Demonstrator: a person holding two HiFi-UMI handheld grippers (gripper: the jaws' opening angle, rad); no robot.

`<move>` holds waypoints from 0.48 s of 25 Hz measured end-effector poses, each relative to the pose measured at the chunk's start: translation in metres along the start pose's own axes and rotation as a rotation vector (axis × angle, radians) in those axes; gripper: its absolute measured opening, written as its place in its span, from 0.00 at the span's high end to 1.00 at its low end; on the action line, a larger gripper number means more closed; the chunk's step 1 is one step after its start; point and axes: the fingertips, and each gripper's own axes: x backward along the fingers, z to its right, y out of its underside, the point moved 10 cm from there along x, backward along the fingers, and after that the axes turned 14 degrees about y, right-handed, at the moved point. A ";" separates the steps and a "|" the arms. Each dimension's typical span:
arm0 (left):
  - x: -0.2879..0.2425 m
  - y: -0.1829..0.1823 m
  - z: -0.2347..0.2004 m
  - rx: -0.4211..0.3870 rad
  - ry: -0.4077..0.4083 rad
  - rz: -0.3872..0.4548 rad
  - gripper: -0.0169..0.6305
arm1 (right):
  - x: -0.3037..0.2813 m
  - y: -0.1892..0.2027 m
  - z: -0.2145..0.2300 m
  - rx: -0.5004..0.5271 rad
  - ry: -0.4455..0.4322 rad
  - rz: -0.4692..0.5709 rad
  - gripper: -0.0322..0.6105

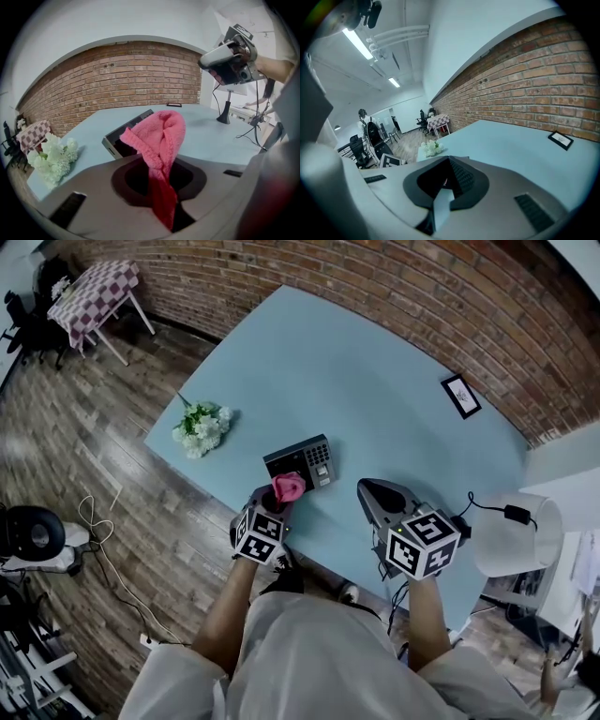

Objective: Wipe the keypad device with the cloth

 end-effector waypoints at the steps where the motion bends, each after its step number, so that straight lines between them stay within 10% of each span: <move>1: -0.001 0.002 0.001 0.006 0.005 0.001 0.82 | 0.000 0.000 0.001 -0.004 0.005 0.001 0.94; 12: -0.012 0.016 0.015 0.046 0.049 -0.028 0.82 | -0.001 0.003 0.007 -0.013 0.034 -0.021 0.94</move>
